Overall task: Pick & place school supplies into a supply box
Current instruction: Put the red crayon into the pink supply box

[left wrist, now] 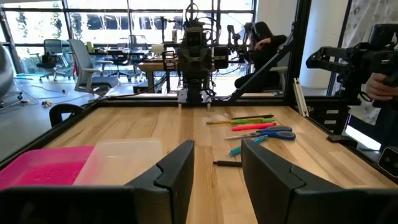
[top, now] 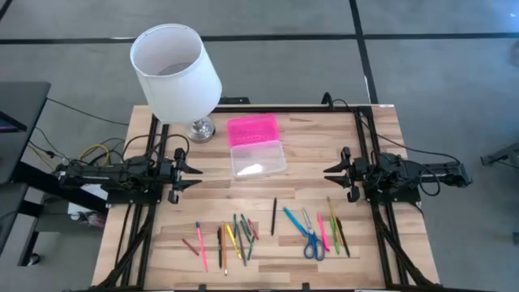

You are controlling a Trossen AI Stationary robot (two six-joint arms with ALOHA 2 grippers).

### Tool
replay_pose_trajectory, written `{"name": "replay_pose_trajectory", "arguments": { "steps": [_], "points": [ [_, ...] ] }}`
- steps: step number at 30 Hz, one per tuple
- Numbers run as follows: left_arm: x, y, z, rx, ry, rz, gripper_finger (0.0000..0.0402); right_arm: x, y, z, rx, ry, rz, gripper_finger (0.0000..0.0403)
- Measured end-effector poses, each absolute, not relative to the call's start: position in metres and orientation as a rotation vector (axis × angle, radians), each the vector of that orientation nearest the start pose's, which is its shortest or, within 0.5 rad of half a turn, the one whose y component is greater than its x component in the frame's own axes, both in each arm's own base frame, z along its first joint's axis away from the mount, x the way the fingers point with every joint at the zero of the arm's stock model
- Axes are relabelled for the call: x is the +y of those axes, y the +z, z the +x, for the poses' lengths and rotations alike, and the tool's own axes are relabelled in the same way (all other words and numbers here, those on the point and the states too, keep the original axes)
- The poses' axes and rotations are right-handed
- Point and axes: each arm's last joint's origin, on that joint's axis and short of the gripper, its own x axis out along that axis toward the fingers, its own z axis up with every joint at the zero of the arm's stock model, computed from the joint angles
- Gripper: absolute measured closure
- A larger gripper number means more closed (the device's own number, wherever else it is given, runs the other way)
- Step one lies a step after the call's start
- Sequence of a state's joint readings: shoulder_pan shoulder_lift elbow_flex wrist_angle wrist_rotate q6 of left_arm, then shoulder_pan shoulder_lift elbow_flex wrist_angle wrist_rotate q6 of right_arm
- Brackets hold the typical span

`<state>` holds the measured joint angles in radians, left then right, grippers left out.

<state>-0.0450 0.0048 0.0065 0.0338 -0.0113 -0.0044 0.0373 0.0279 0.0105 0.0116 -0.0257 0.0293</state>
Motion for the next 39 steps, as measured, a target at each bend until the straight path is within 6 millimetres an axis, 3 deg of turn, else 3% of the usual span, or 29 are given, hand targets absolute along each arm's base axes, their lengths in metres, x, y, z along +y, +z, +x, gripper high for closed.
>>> {"name": "replay_pose_trajectory", "arguments": {
  "steps": [8, 13, 18, 29, 39],
  "points": [
    [-0.0042, 0.1686, 0.0975, -0.035, -0.037, -0.027, 0.0273, 0.0045, 0.1663, 0.0987, 0.004, 0.064, 0.040, 0.0310],
    [-0.0042, 0.1685, 0.0975, -0.031, -0.041, -0.234, 0.0273, 0.0045, 0.1664, 0.0987, 0.009, 0.063, 0.207, 0.0310],
    [-0.0042, 0.1687, 0.0974, -0.030, -0.042, -0.320, 0.0273, 0.0046, 0.1656, 0.0986, 0.019, 0.062, 0.217, 0.0310],
    [-0.0031, 0.1692, 0.0975, -0.042, -0.003, -0.247, 0.0273, 0.0044, 0.1669, 0.0987, -0.003, 0.062, -0.049, 0.0310],
    [-0.0018, 0.1691, 0.0981, -0.038, 0.045, -0.011, 0.0273, 0.0045, 0.1677, 0.0987, -0.010, 0.064, 0.003, 0.0310]
  ]
}}
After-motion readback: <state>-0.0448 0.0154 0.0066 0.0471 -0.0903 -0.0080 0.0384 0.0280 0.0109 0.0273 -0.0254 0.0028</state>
